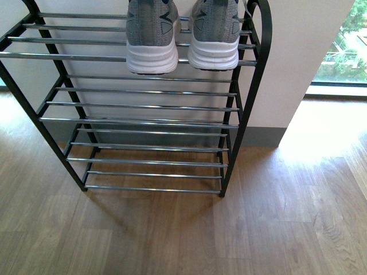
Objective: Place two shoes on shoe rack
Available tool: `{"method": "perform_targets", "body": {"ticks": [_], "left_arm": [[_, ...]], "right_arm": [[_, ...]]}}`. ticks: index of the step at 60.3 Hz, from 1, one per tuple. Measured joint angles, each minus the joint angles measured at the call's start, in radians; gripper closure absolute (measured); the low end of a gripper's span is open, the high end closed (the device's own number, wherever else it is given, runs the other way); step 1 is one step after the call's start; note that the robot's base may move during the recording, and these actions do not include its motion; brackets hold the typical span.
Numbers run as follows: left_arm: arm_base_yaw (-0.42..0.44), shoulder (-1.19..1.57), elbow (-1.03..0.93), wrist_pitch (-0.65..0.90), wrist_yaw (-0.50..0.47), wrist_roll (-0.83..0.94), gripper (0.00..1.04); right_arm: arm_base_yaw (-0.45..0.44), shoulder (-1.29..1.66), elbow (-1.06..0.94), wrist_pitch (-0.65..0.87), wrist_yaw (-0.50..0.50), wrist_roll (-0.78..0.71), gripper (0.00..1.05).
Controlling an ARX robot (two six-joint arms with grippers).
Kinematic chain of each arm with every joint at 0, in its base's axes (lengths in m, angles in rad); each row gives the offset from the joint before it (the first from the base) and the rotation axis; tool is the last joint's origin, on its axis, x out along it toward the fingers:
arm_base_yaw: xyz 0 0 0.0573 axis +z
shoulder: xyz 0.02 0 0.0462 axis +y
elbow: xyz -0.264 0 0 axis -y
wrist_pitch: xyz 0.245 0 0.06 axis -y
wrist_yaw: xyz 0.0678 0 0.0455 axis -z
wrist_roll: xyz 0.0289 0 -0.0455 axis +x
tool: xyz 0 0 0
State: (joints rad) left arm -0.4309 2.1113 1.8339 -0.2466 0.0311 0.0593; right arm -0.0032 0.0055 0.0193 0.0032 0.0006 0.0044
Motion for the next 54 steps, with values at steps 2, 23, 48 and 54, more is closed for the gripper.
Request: {"method": "perform_targets", "body": {"ticks": [2, 23, 48, 54], "left_arm": [[-0.003, -0.03, -0.032, 0.026, -0.021, 0.004, 0.09], [-0.003, -0.417, -0.52, 0.325, -0.216, -0.034, 0.09], [0.029, -0.833, -1.112, 0.517, -0.328, -0.209, 0.09], [0.055, -0.885, -1.219, 0.563, -0.366, -0.279, 0.09]], "right_arm": [[0.0, 0.0, 0.0, 0.0, 0.0, 0.0, 0.09], [0.0, 0.0, 0.0, 0.0, 0.0, 0.0, 0.09], [0.0, 0.0, 0.0, 0.0, 0.0, 0.0, 0.09], [0.0, 0.0, 0.0, 0.0, 0.0, 0.0, 0.09]]}}
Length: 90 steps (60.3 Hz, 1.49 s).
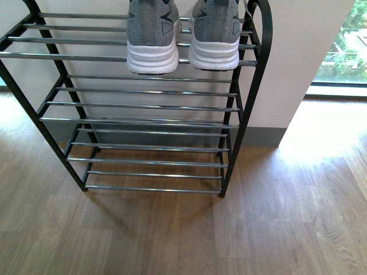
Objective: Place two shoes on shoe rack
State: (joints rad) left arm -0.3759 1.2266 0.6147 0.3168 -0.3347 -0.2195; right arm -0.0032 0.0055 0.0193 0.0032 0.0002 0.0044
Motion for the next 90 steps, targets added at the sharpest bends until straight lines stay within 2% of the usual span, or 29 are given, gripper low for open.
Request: {"method": "perform_targets", "body": {"ticks": [8, 9, 10, 13, 18, 39, 55, 59, 62, 67, 90], "left_arm": [[0.023, -0.015, -0.041, 0.003, -0.014, -0.06, 0.1], [0.025, -0.013, -0.053, 0.043, -0.009, -0.04, 0.12], [0.033, -0.013, -0.088, 0.151, 0.006, -0.008, 0.17], [0.048, -0.019, -0.155, 0.315, 0.025, 0.064, 0.26], [0.088, -0.068, -0.252, 0.461, 0.06, 0.151, 0.42], [0.214, -0.291, -0.444, 0.441, 0.178, 0.203, 1.04], [0.278, -0.473, -0.529, 0.343, 0.24, 0.209, 1.03], [0.328, -0.518, -0.542, 0.311, 0.314, 0.209, 1.03], [0.367, -0.569, -0.557, 0.274, 0.327, 0.21, 1.03], [0.371, -0.6, -0.597, 0.298, 0.334, 0.211, 1.03], [0.372, -0.807, -0.601, 0.1, 0.335, 0.211, 1.03]], "right_arm": [[0.0, 0.0, 0.0, 0.0, 0.0, 0.0, 0.09], [0.0, 0.0, 0.0, 0.0, 0.0, 0.0, 0.09], [0.0, 0.0, 0.0, 0.0, 0.0, 0.0, 0.09], [0.0, 0.0, 0.0, 0.0, 0.0, 0.0, 0.09], [0.0, 0.0, 0.0, 0.0, 0.0, 0.0, 0.09], [0.0, 0.0, 0.0, 0.0, 0.0, 0.0, 0.09], [0.0, 0.0, 0.0, 0.0, 0.0, 0.0, 0.09], [0.0, 0.0, 0.0, 0.0, 0.0, 0.0, 0.09], [0.0, 0.0, 0.0, 0.0, 0.001, 0.0, 0.09], [0.0, 0.0, 0.0, 0.0, 0.0, 0.0, 0.09], [0.0, 0.0, 0.0, 0.0, 0.0, 0.0, 0.09]]}}
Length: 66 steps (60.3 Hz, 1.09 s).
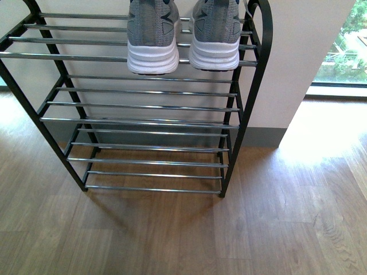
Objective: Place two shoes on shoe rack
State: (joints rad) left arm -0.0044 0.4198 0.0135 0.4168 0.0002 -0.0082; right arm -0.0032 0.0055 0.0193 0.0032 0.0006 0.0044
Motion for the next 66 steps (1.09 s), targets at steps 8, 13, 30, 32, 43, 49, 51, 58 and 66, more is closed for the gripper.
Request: {"method": "perform_targets", "body": {"ticks": [8, 13, 30, 32, 43, 49, 51, 58, 66], "left_arm": [[0.0, -0.064, 0.0, -0.062, 0.0, 0.0, 1.03], [0.0, -0.097, 0.0, -0.093, 0.0, 0.0, 1.03], [0.0, -0.22, 0.0, -0.216, 0.0, 0.0, 1.03], [0.0, -0.226, 0.0, -0.222, 0.0, 0.0, 1.03], [0.0, -0.4, 0.0, -0.41, 0.0, 0.0, 1.03], [0.002, -0.402, 0.0, -0.417, 0.0, 0.0, 1.03], [0.002, -0.403, 0.0, -0.417, 0.0, 0.0, 1.03], [0.002, -0.403, 0.0, -0.417, 0.0, 0.0, 1.03], [0.002, -0.404, 0.0, -0.417, 0.0, 0.0, 0.93]], "right_arm": [[0.0, 0.0, 0.0, 0.0, 0.0, 0.0, 0.09], [0.0, 0.0, 0.0, 0.0, 0.0, 0.0, 0.09], [0.0, 0.0, 0.0, 0.0, 0.0, 0.0, 0.09], [0.0, 0.0, 0.0, 0.0, 0.0, 0.0, 0.09], [0.0, 0.0, 0.0, 0.0, 0.0, 0.0, 0.09], [0.001, 0.0, 0.0, 0.0, 0.0, 0.0, 0.09], [0.001, 0.0, 0.0, 0.0, 0.0, 0.0, 0.09], [0.001, -0.001, 0.0, 0.0, 0.0, 0.0, 0.09], [0.001, -0.001, 0.0, 0.0, 0.0, 0.0, 0.09]]}}
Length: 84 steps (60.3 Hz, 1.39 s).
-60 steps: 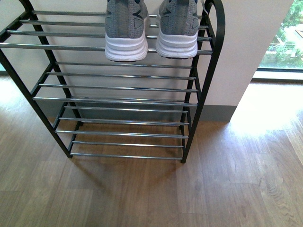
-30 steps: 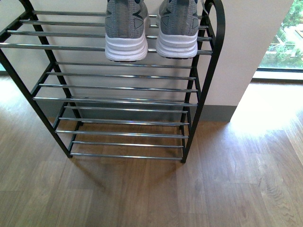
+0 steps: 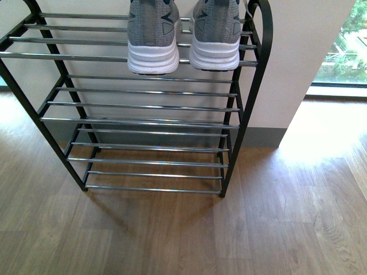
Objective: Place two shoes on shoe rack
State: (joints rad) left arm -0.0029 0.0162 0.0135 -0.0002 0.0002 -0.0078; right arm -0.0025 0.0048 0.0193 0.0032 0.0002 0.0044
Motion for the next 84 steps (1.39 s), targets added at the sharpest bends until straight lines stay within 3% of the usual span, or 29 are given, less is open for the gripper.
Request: {"method": "perform_targets", "body": {"ticks": [29, 84], "left_arm": [[0.0, 0.0, 0.0, 0.0, 0.0, 0.002, 0.08], [0.0, 0.0, 0.0, 0.0, 0.0, 0.002, 0.09]], "right_arm": [[0.001, 0.0, 0.0, 0.0, 0.002, 0.0, 0.09], [0.001, 0.0, 0.0, -0.001, 0.0, 0.0, 0.09]]}}
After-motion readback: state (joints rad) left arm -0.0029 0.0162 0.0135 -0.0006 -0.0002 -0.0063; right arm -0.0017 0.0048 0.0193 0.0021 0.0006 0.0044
